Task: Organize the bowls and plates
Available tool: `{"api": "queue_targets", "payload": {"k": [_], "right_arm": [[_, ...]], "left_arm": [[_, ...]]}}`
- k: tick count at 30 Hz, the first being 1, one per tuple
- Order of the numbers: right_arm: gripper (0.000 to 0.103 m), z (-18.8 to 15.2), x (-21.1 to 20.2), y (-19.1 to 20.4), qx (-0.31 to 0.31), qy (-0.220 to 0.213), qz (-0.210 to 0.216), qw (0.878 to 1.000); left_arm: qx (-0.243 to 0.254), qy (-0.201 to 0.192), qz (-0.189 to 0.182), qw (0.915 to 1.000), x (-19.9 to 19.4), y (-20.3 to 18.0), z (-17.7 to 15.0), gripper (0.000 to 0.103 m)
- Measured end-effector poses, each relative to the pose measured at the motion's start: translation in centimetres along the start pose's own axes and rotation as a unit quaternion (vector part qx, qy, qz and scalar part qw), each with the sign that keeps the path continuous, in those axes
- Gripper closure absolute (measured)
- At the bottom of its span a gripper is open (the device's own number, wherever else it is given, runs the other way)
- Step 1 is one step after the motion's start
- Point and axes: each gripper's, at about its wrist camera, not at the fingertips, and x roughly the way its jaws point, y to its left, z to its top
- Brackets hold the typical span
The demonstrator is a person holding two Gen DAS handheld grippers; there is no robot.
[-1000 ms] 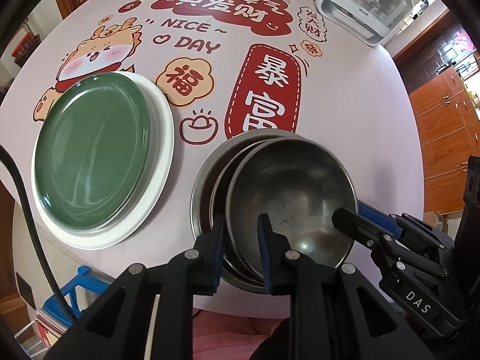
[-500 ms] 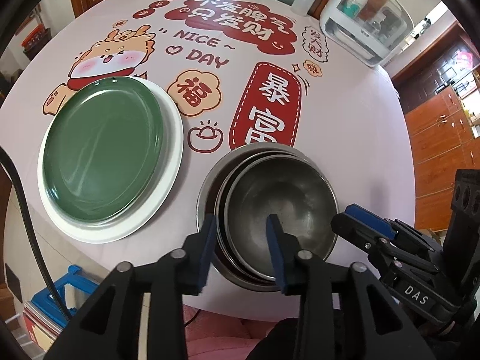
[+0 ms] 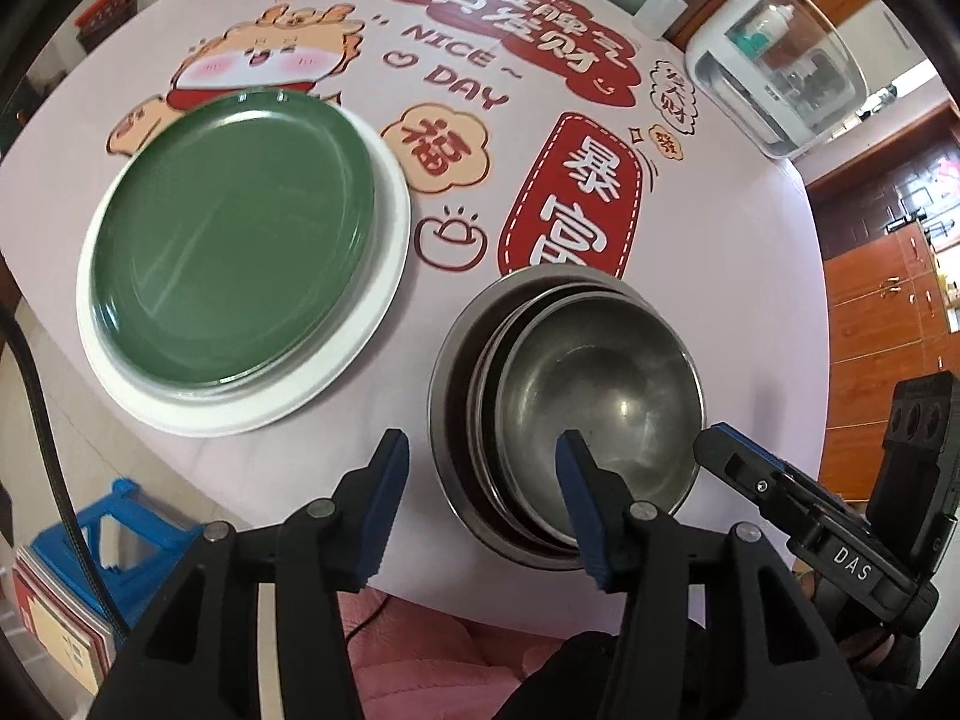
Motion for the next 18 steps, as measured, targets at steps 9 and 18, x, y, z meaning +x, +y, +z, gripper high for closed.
{"api": "queue_targets", "payload": {"k": [9,18], "right_arm": [[0.057,0.1,1.2,-1.5,0.044,0.027,0.024,0.998],[0.057,0.2,2.7,-2.1,0.069,0.054,0.036,0.996]], "left_arm": [[-0.024,0.033,-0.014,0.9990,1.9,0.8,0.4,0.053],[-0.017,0.058,-0.020,0.9979,3.5,0.8,1.6,0.053]]}}
